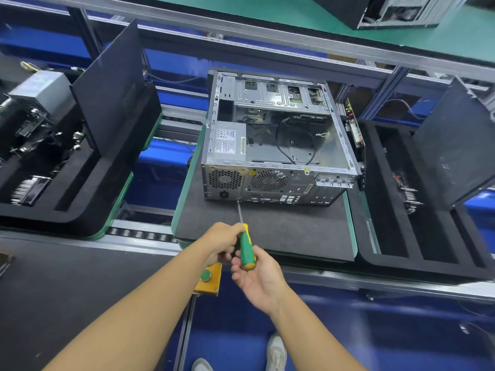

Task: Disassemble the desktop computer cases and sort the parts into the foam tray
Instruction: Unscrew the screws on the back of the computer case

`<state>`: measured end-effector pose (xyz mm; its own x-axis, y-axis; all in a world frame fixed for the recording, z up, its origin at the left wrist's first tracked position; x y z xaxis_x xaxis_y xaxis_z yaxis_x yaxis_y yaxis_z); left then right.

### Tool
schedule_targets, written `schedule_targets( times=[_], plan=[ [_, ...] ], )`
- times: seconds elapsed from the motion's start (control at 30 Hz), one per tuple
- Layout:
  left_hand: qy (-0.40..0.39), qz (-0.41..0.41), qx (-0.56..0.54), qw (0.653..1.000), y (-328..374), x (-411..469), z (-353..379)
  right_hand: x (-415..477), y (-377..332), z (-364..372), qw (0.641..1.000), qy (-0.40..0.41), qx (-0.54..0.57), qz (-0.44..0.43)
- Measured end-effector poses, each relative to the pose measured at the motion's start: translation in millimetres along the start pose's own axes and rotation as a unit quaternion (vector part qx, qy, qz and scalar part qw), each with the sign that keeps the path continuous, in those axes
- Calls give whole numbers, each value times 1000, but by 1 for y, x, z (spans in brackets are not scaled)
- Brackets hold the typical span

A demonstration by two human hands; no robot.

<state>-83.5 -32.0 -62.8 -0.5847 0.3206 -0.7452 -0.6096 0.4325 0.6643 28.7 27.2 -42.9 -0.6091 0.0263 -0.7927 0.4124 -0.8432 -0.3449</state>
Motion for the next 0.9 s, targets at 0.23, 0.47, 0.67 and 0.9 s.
schedule_targets(
  times=[0.23,0.47,0.67,0.9],
  plan=[
    [34,26,103,994,1,-5,-6,5,-8,-4,988,48,-108,-98],
    [2,-5,-20,1000,-1,-8,-3,0,-3,2,999,-35,-31,-5],
    [-10,-12,71,997,-4,-13,-4,4,-7,0,989,51,-109,-89],
    [12,18,20,1000,0,-10,-5,1,-7,3,992,32,-89,-84]
  ],
)
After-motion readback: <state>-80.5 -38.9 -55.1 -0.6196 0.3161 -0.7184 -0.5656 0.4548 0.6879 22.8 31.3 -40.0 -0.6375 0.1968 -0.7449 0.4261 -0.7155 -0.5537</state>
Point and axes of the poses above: each hand's wrist, its own x-axis towards the middle knuckle, its own z-axis out of the palm, y = z × x, the point moved 6 cm from there along x, towards the middle knuckle, and after that the axes turned 1 degree about -x, right-handed, at the moved point
